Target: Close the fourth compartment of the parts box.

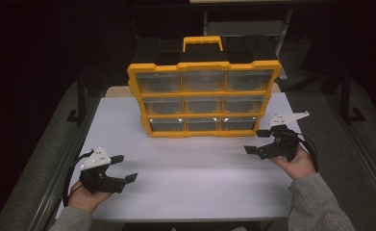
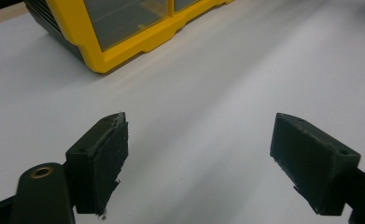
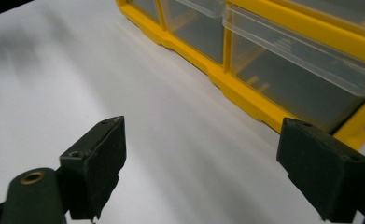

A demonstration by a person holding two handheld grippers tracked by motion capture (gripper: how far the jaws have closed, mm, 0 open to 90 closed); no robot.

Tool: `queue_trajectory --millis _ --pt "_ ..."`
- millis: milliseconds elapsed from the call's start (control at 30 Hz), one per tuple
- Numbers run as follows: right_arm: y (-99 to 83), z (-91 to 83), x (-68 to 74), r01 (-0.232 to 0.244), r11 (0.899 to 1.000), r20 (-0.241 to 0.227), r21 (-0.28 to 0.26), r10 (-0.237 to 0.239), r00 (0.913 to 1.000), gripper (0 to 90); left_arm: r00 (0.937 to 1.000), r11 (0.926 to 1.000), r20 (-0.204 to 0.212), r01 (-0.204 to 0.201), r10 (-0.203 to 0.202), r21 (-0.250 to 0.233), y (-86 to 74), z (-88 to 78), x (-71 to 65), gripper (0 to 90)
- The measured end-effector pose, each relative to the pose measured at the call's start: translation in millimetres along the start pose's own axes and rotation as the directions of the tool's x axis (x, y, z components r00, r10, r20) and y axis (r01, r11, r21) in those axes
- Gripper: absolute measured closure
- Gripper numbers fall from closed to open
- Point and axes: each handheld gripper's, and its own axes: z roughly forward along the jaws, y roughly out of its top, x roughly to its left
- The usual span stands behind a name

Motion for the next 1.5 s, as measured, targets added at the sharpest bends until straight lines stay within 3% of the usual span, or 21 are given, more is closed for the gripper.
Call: queue_trajectory --millis 233,267,667,1033,1233,1500 --pt "-10.7 -7.9 1.7 -0.021 1.000 0.039 -0.001 0.021 0.9990 12.4 0.9998 0.9999 -0.018 0.007 -0.007 0.010 -0.6 -0.6 -1.4 18.1" --pt "-12.3 -9.2 1.7 -0.005 1.000 0.042 -0.008 0.006 0.9991 12.4 0.9998 0.9999 -0.019 0.010 -0.010 0.010 -0.8 -0.5 -1.5 18.1" --pt "-33.7 -26.1 3.8 -0.023 1.000 0.071 -0.019 0.025 0.9972 12.5 0.9990 0.9997 -0.039 0.023 -0.023 -0.001 -0.6 -4.6 -6.6 18.1" --pt "-56.6 -26.4 4.6 -0.054 0.998 0.076 0.007 0.054 0.9956 12.6 0.9987 0.9995 -0.039 0.032 -0.032 0.000 -7.2 -5.9 -9.2 18.2" --pt "-60.8 -28.3 9.0 -0.045 0.999 0.076 -0.001 0.045 0.9961 12.7 0.9975 0.9986 -0.047 0.051 -0.052 -0.013 -11.2 -7.7 -8.9 18.3" --pt "-65.9 -26.1 10.6 -0.055 0.998 0.075 0.012 0.053 0.9957 12.6 0.9986 0.9994 -0.044 0.030 -0.031 -0.017 -10.3 -3.3 -5.9 17.9"
